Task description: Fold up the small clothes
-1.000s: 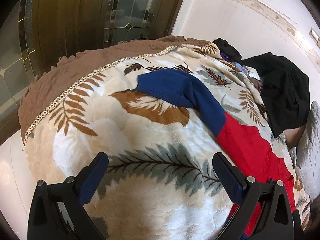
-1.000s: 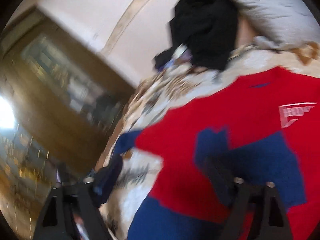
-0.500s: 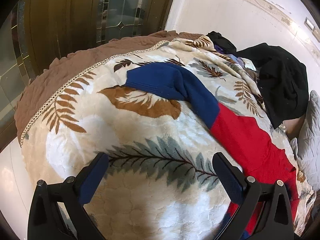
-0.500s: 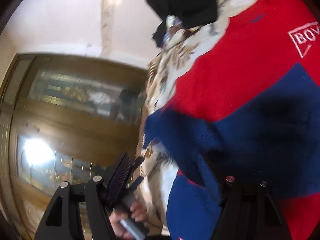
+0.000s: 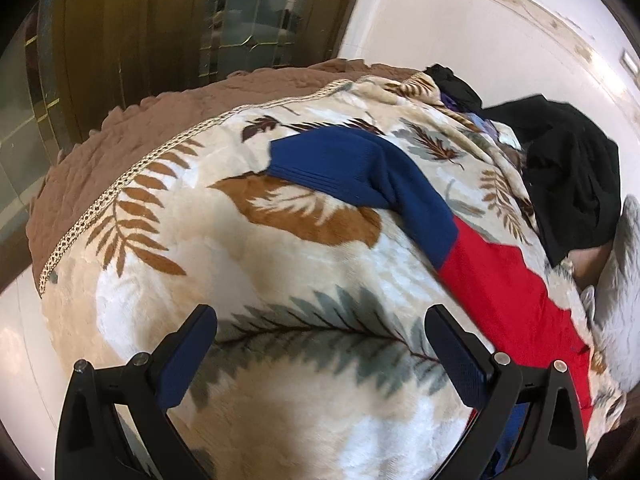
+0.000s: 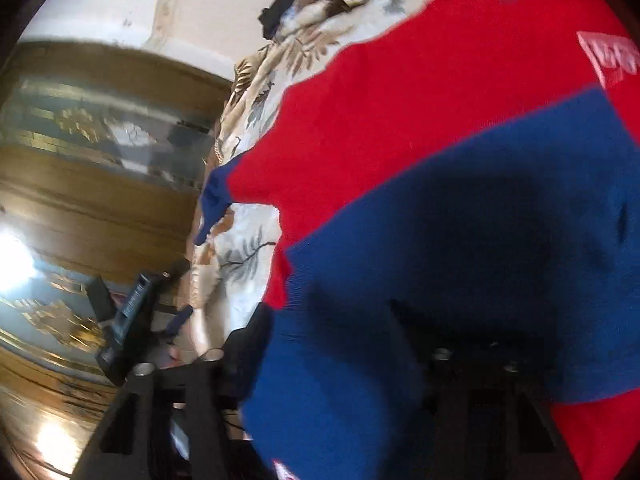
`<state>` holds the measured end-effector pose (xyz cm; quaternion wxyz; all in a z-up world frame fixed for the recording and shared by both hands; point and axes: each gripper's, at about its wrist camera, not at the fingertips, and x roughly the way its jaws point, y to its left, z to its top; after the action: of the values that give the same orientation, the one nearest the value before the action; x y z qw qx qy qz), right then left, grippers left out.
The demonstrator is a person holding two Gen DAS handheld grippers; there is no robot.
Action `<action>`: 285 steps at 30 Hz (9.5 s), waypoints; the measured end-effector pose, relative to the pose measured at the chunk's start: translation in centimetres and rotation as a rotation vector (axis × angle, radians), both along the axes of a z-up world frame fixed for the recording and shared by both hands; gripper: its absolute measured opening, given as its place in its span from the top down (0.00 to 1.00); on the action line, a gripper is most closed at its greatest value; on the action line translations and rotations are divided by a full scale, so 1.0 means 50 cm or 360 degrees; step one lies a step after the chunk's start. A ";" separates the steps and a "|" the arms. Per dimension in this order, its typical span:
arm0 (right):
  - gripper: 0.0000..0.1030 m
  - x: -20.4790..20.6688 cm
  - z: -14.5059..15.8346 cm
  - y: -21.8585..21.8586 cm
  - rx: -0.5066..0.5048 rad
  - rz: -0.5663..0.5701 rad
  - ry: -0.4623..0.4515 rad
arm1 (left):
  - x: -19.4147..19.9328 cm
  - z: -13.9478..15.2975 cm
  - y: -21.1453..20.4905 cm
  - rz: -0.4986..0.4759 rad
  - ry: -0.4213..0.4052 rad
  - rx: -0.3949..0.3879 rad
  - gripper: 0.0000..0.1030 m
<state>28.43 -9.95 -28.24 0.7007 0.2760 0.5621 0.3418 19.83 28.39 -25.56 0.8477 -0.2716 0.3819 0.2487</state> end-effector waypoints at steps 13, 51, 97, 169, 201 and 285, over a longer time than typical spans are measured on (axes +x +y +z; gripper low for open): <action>0.41 -0.030 0.066 -0.122 -0.0036 -0.0148 -0.0318 | 0.015 -0.013 0.139 0.0067 -0.0251 -0.0360 0.25; 0.42 -0.015 0.077 -0.318 0.0118 -0.0706 -0.0305 | 0.264 0.164 -0.295 -0.0933 -0.0356 0.0300 0.86; 0.90 -0.015 0.276 -0.273 -0.0110 -0.0557 -0.0933 | 0.220 -0.025 -0.354 -0.0996 0.0253 0.0218 0.32; 0.91 -0.151 0.154 -0.261 -0.0995 -0.0471 -0.0510 | 0.182 -0.001 -0.349 -0.1033 0.0254 0.0230 0.32; 0.25 -0.170 0.040 -0.350 -0.0616 -0.0625 -0.0077 | 0.120 -0.035 -0.502 -0.1438 0.0224 0.0567 0.30; 0.85 -0.039 0.150 -0.458 0.0023 -0.0980 -0.0353 | 0.232 0.121 -0.247 -0.1195 -0.0392 -0.0495 0.95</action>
<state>26.47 -32.87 -20.75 0.8261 0.3992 0.3700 0.1458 31.41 16.02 -19.52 0.8677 -0.2661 0.3830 -0.1722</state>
